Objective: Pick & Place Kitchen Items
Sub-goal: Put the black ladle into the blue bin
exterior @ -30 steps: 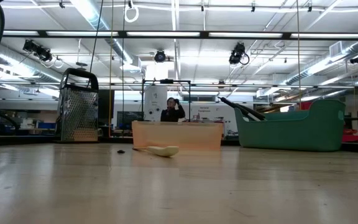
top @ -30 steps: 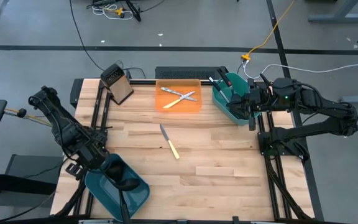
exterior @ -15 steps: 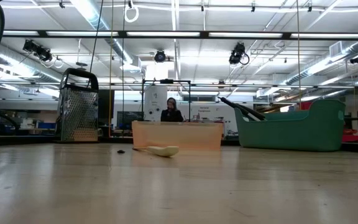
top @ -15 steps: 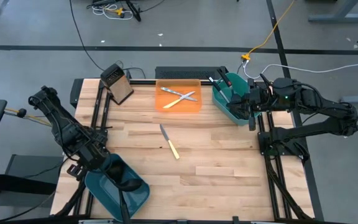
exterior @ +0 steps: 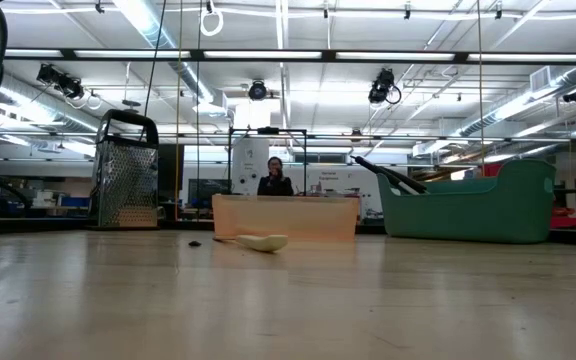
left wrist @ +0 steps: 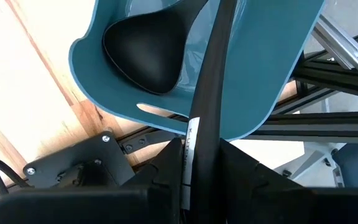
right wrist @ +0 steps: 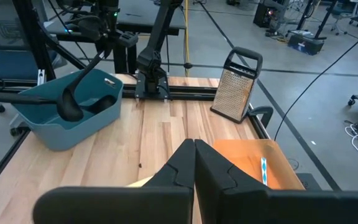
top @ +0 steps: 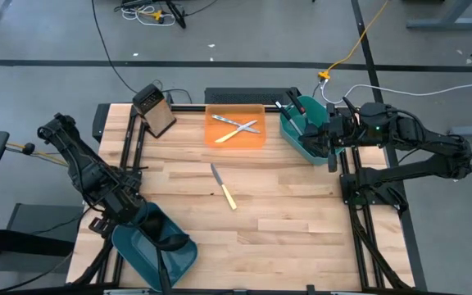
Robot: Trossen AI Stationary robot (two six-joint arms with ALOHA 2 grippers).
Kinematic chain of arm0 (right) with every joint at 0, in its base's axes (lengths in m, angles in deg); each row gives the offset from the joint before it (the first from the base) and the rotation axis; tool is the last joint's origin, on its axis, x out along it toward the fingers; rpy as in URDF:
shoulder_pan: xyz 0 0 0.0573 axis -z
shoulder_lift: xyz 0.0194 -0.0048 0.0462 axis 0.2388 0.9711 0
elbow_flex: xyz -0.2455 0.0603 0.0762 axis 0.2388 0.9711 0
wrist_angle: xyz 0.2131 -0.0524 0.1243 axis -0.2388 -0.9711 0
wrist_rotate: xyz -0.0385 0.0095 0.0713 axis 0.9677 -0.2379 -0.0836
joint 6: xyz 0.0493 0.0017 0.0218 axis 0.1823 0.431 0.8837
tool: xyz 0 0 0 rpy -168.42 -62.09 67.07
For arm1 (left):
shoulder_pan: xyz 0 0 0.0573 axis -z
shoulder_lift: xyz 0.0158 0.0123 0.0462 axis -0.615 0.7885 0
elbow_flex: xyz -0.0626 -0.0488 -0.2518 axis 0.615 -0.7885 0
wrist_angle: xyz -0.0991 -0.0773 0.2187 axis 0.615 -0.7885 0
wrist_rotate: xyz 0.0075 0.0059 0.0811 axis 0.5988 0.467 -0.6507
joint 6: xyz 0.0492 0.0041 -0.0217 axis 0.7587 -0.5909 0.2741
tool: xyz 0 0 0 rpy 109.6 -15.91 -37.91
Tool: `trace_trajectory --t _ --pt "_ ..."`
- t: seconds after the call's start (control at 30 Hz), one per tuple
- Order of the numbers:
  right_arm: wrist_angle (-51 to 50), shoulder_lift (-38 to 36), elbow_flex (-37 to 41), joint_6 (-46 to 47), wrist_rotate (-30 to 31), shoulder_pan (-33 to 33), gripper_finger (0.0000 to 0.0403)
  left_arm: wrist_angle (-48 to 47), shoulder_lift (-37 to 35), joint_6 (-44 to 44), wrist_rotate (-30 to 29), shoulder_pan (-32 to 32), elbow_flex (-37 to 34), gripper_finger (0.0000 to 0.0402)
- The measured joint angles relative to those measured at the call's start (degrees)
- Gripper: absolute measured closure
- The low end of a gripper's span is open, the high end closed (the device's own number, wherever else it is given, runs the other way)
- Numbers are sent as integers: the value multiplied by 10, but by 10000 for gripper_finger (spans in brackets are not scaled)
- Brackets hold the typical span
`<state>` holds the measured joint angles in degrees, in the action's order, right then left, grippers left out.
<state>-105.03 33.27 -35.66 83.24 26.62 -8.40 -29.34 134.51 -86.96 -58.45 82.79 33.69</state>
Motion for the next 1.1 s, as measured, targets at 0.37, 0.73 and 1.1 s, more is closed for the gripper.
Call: trace_trajectory --t 0.37,0.73,1.1 --pt "0 0 0 0 0 0 398 0 0 -5 39 0 0 321" --pt "0 0 0 0 0 0 398 0 2 -14 50 0 0 321" --pt "0 0 0 0 0 0 398 3 44 25 45 8 1 321"
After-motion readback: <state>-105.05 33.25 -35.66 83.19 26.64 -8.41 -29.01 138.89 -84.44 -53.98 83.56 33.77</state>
